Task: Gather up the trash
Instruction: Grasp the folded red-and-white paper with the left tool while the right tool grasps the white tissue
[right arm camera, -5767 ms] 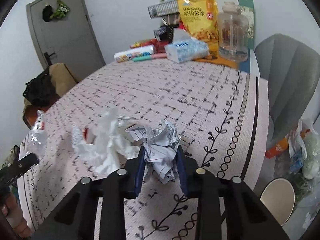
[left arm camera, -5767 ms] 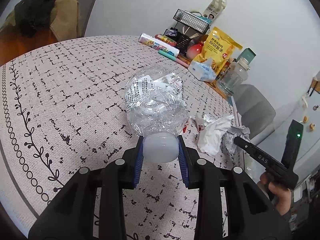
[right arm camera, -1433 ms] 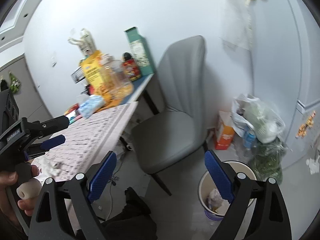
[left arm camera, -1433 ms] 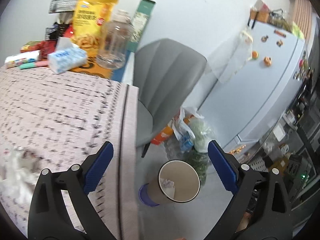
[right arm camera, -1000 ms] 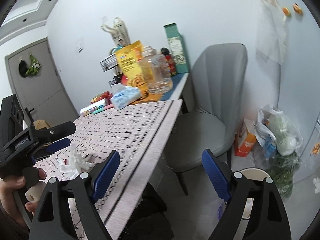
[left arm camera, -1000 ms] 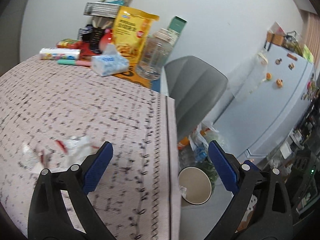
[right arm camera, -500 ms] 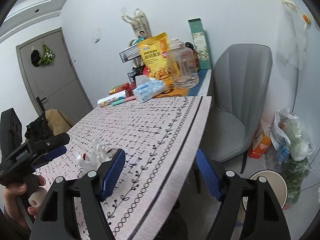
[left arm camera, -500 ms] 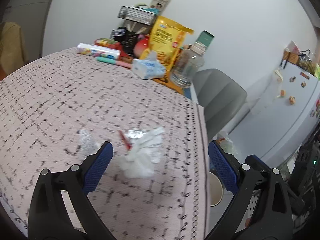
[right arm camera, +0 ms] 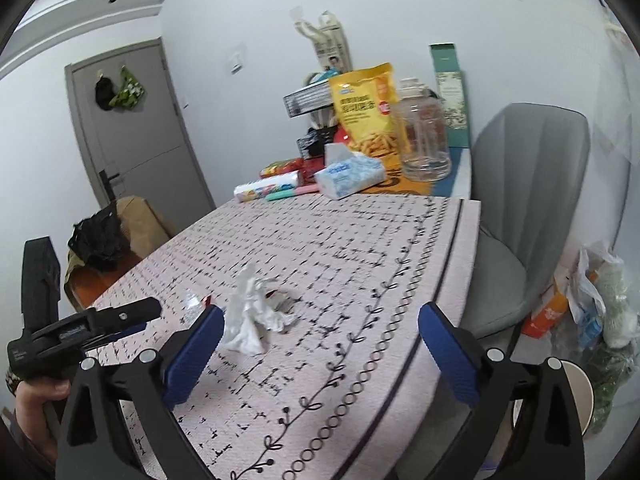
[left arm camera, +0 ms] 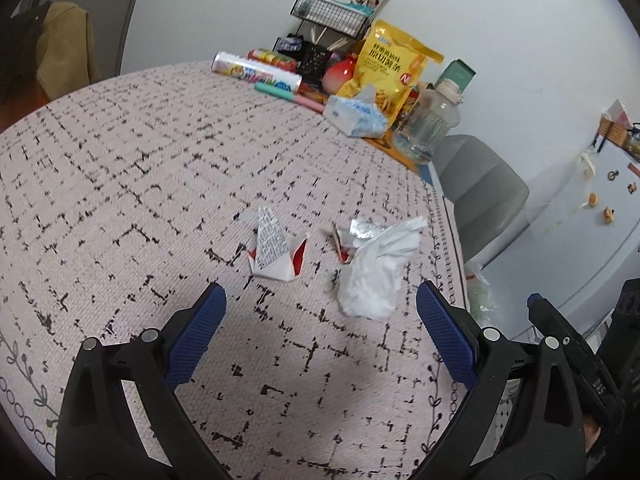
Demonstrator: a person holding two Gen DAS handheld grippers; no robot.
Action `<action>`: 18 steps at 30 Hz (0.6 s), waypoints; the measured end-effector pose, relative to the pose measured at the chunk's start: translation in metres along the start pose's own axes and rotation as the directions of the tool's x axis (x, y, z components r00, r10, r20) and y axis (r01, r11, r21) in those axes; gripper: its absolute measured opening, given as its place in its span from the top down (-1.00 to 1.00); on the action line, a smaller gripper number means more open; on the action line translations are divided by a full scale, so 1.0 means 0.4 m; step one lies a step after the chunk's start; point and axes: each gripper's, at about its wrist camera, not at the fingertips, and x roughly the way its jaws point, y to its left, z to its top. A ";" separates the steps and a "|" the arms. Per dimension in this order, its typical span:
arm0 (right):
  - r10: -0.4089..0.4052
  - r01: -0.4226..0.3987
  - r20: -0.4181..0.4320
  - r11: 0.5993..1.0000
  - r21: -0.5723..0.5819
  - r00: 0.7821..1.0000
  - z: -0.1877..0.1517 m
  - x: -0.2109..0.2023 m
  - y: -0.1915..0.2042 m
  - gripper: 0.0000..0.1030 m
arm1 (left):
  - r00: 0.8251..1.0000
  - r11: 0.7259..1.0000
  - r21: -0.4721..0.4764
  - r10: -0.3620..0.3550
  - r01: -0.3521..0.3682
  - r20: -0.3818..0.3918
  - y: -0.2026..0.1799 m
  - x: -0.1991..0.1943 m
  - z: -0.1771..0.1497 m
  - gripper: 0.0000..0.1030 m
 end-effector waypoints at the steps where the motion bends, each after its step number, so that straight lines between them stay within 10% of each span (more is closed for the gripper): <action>1: 0.003 -0.003 -0.006 1.000 -0.001 1.000 -0.005 0.005 0.005 -0.85 | 1.000 1.000 0.000 -0.001 0.001 -0.004 0.003 0.005 -0.002 -0.84; 18: -0.018 0.020 -0.059 0.999 0.026 0.998 -0.033 0.043 -0.039 -0.85 | 0.999 0.999 -0.025 0.025 -0.026 -0.031 0.019 0.083 0.025 -0.35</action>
